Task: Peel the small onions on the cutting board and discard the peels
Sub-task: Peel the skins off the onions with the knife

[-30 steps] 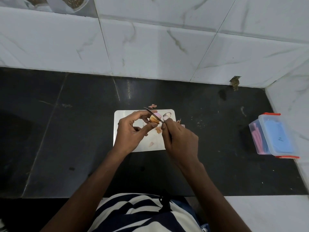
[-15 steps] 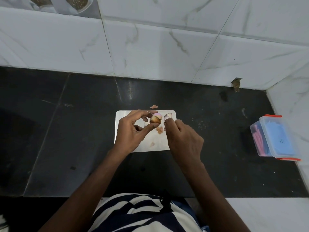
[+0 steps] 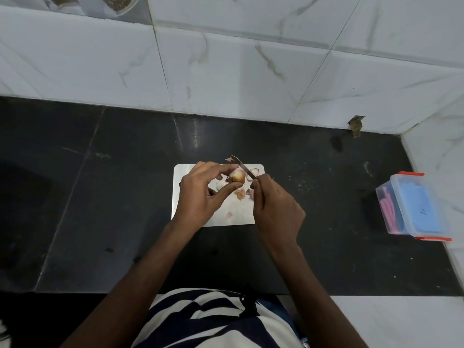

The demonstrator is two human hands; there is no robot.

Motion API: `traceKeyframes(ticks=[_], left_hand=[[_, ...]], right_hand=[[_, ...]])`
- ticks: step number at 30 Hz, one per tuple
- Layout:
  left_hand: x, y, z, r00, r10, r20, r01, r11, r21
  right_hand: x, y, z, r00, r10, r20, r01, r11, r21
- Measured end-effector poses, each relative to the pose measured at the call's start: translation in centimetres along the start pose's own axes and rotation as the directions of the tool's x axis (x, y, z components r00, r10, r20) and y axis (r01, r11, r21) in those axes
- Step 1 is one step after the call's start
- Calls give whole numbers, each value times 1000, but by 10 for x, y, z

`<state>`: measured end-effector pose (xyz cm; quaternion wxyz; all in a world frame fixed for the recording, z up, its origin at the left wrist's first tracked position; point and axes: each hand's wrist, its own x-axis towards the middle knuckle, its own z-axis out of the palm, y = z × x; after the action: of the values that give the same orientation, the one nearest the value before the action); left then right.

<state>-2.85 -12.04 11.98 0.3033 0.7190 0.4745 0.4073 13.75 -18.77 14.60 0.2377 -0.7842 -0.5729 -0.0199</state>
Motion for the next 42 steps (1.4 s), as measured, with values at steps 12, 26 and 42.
traceKeyframes(ticks=[12, 26, 42], left_hand=[[-7, 4, -2, 988, 123, 91, -129, 990, 60], [-8, 0, -3, 966, 201, 162, -224, 965, 134], [-10, 2, -4, 966, 220, 135, -233, 968, 90]], right_hand=[[26, 22, -16, 982, -63, 177, -42, 846, 532], [26, 35, -10, 971, -234, 57, 178, 858, 482], [17, 28, -4, 993, -113, 45, 61, 782, 620]])
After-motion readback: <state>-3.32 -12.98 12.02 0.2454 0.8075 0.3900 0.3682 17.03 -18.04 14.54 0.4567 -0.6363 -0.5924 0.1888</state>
